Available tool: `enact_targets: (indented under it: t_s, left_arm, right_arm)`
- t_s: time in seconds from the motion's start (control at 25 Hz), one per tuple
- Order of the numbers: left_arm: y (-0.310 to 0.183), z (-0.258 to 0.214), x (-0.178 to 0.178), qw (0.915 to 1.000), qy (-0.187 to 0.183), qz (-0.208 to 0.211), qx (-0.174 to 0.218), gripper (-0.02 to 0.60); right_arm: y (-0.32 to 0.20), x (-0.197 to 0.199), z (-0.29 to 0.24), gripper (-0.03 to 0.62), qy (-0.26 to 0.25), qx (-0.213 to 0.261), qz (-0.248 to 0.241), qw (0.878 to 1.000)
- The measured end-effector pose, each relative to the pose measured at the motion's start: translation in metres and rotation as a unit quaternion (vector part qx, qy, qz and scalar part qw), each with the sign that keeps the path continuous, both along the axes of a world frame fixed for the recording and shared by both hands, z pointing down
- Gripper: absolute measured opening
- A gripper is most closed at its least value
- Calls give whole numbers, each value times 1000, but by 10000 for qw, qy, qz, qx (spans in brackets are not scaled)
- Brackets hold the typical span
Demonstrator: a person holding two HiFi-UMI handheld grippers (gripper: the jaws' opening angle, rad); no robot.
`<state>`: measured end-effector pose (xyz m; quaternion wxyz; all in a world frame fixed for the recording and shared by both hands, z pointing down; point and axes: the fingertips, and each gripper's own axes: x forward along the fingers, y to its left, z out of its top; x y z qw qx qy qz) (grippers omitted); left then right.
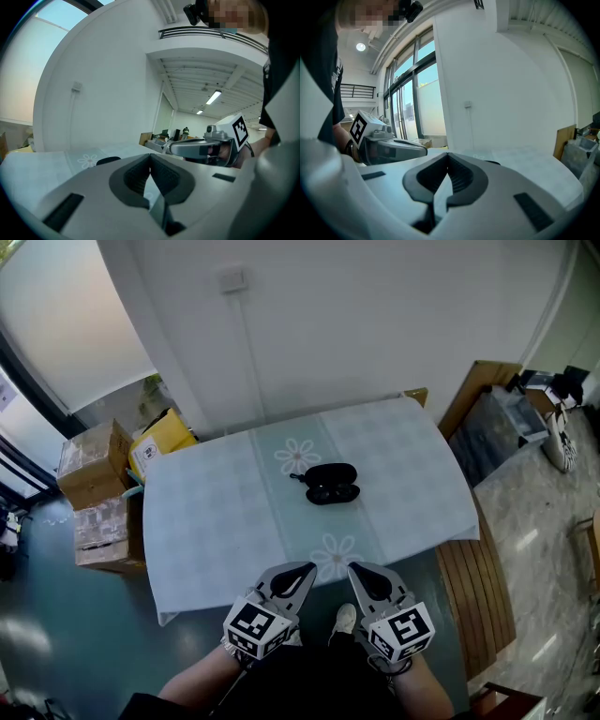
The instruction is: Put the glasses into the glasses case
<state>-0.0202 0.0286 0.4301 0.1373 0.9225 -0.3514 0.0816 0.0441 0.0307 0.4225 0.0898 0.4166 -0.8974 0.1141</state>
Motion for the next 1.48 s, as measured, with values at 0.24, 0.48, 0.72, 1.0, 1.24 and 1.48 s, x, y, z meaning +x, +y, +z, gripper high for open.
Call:
enact_targets:
  t_s: [0.24,0.48,0.72,1.0,1.24,1.48]
  left_arm:
    - [8,3,-1,10000,-23,-24,-31,26]
    - [14,-2,0,10000,-1,-34,32,26]
    - [17,-3,1,10000,9,-16,62,26]
    - [21,-5,-1,10000,52,-75,31,26]
    - [20,-4,-2,10000,56,-73,22,26]
    - [17,-4,-5,10000,45,-83,13,26]
  right_arm:
    - [5,0,1,23,-34,7,-9,10000]
    - [13,-2,-3,23,-5,83,-45,10000]
    - [17,0,-4,23,-15,104,-2,9999]
    - [22,-1,-6,23,-28,125,16,9999]
    - [21,-2,-5,23,-27,110,16,9999]
    - [18,-4,-4,23,-13,100,16,9999]
